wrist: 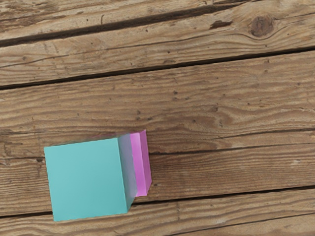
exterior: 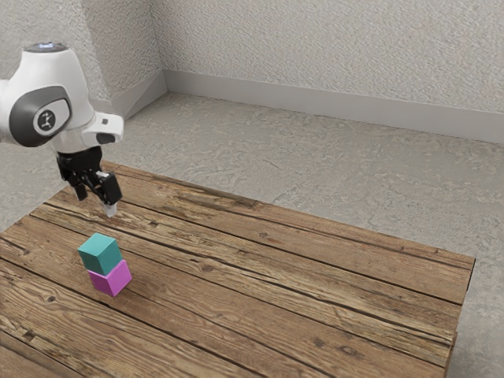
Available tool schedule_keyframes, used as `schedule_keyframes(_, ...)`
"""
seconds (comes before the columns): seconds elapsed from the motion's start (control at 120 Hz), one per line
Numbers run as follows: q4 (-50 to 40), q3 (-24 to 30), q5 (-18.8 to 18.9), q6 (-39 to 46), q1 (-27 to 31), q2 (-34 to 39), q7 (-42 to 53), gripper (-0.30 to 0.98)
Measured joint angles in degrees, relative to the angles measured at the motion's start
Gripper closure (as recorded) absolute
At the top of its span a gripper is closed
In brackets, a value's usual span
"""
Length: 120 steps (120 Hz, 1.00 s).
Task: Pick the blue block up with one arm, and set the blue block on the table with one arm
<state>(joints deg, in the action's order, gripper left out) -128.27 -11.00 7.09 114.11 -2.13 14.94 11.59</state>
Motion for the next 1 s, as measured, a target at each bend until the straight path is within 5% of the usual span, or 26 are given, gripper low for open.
schedule_keyframes(1.0, -6.1, -8.5, -0.6, 14.6, 0.0, -11.0, -3.1, 0.0)
